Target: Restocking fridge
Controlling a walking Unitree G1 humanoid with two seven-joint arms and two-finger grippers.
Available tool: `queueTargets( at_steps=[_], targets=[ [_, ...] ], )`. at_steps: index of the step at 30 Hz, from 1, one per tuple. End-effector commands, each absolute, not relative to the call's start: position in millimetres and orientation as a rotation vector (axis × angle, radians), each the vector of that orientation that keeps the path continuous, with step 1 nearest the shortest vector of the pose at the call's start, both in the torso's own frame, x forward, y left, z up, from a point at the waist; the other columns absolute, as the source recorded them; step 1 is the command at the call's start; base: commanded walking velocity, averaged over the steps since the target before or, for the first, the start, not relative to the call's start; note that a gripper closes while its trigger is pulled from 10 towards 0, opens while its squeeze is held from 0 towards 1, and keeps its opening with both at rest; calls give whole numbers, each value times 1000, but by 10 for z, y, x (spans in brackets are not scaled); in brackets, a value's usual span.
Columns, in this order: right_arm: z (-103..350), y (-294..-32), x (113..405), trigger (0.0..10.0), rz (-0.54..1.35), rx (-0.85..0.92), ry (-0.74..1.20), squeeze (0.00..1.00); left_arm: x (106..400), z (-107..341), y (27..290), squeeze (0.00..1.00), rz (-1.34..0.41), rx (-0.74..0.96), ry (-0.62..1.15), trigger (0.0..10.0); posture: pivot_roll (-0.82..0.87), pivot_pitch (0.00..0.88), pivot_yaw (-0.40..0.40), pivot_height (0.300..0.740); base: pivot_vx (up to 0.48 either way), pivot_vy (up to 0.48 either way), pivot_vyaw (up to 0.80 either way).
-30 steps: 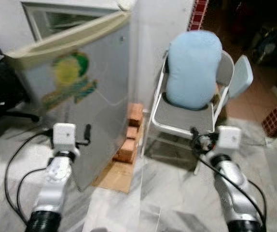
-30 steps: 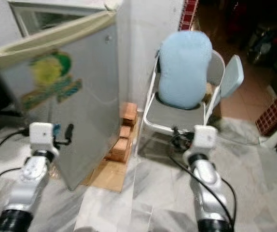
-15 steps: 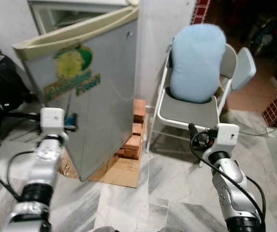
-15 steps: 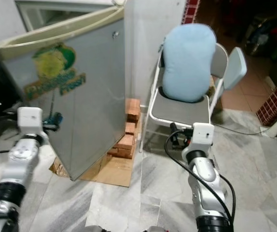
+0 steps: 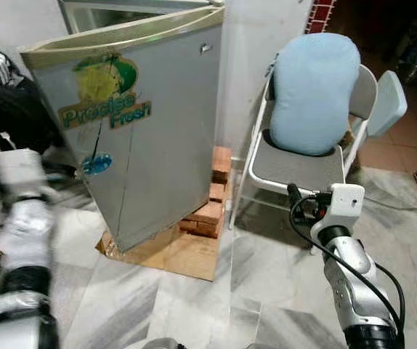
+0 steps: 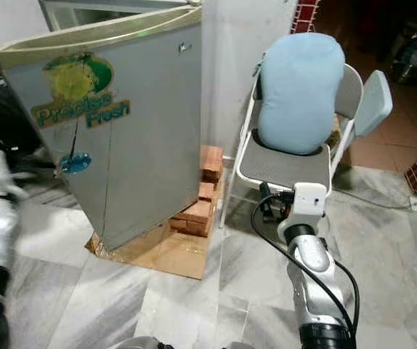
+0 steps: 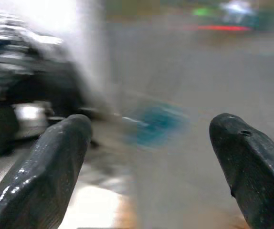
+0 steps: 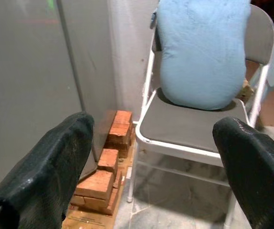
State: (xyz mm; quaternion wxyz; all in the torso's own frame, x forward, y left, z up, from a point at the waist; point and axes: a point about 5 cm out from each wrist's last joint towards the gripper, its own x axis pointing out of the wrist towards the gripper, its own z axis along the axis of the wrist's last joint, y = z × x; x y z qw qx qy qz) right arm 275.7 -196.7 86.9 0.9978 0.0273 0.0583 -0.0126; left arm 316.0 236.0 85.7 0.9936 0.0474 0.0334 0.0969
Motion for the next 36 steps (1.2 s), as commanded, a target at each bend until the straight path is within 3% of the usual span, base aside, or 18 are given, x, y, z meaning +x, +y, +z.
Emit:
queueTargets(
  at_steps=[1, 7, 12, 13, 14, 15, 16, 31, 32, 34, 35, 36],
  targets=[
    [882, -1978, 2737, 10000, -26, 53, 108, 0, 3151, 903, 2264, 1000, 146, 95, 40, 10000, -41, 0, 12, 740, 0, 0, 0],
    [866, -1975, 2715, 10000, -33, 60, 112, 0, 3025, 857, 1976, 1000, 36, 27, 24, 10000, -41, 0, 21, 740, 0, 0, 0],
    [842, -1967, 2703, 10000, -37, 64, 117, 0, 2941, 829, 1896, 1000, -6, 26, 38, 10000, -40, 0, 27, 740, 0, 0, 0],
    [843, -1964, 2702, 10000, -39, 65, 117, 0, 2908, 829, 1884, 1000, -7, 58, 37, 4510, -42, 0, 28, 740, 0, 0, 0],
    [847, -1964, 2701, 10000, -41, 66, 116, 0, 2901, 833, 1871, 1000, -21, 39, 31, 0, -44, 0, 29, 740, 0, 0, 0],
    [848, -1964, 2701, 10000, -41, 66, 116, 0, 2898, 836, 1866, 1000, -27, 30, 30, 0, -44, 0, 29, 740, 0, 0, 0],
    [849, -1966, 2698, 10000, -42, 66, 116, 0, 2897, 841, 1868, 0, -21, 31, 29, 0, -45, 0, 28, 740, 0, 0, 0],
    [815, -1980, 2652, 10000, -60, 78, 127, 0, 2852, 819, 1811, 0, -50, 36, 66, 0, -53, 0, 44, 740, 0, 0, 0],
    [815, -1982, 2652, 10000, -61, 78, 127, 0, 2866, 794, 1811, 0, -45, 55, 93, 10000, -55, 0, 44, 740, 0, 0, 0],
    [819, -1984, 2654, 10000, -64, 78, 125, 0, 2877, 811, 1800, 0, -54, 38, 75, 10000, -58, 0, 45, 740, 0, 0, 0],
    [825, -1986, 2656, 10000, -66, 79, 123, 0, 2881, 833, 1801, 0, -52, 30, 60, 0, -59, 0, 45, 740, 0, 0, 0],
    [836, -1986, 2656, 10000, -68, 79, 119, 0, 2895, 866, 1800, 0, -50, 19, 46, 0, -60, 0, 45, 740, 0, 0, 0]
  ],
)
